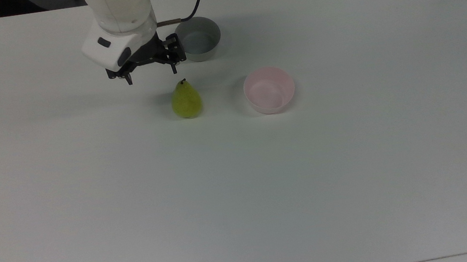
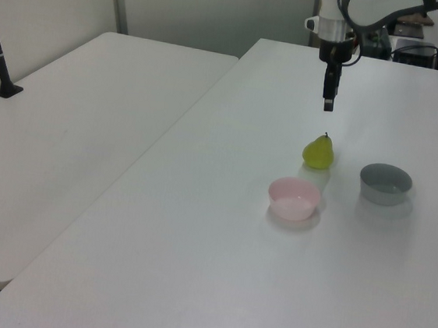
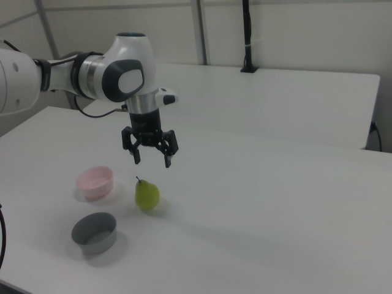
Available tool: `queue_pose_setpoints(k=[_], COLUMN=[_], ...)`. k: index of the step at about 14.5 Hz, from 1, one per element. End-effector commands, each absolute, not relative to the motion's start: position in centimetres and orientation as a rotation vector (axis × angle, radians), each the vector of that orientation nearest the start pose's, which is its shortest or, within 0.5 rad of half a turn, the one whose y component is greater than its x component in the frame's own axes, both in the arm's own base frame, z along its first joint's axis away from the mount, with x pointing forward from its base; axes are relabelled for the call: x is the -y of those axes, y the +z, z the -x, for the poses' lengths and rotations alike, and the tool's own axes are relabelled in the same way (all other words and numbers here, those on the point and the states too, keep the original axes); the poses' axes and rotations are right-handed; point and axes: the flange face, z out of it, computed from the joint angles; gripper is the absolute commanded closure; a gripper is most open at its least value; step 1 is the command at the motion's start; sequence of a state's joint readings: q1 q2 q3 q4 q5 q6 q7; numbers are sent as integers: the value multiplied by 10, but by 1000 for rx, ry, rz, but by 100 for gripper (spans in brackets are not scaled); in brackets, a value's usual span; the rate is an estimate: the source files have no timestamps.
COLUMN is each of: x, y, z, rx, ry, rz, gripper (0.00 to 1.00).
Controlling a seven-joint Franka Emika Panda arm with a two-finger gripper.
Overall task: Place the pear in the bowl
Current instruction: 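Lower the gripper around the green pear, close, and lift it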
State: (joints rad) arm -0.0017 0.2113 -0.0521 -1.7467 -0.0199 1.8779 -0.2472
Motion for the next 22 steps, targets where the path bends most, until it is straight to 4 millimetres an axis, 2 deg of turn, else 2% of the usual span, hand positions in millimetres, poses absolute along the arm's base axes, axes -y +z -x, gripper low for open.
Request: queue_pose_setpoints(k=[1,3,6,8,12,15,18,19,20,21,22], x=[-1,-9,-13,-19,-23,-29,-31,-30,-30,-29,-29], y=[401,378,364,347,338,322,317,317,318,322,330], z=[-614,-619,-621,-623,-623,-623,-624,-624,-624,-624,-624], rx=[423,424,439,465,504,547,568,572,568,566,557], ry=[224,264,288,316,336,374,381,382,377,372,362], rz=[3149,3196,3204,3204,3214,3224,3231,3234,3234,3235,3235], gripper=[0,0,0,0,0,2,19,30,47,58,62])
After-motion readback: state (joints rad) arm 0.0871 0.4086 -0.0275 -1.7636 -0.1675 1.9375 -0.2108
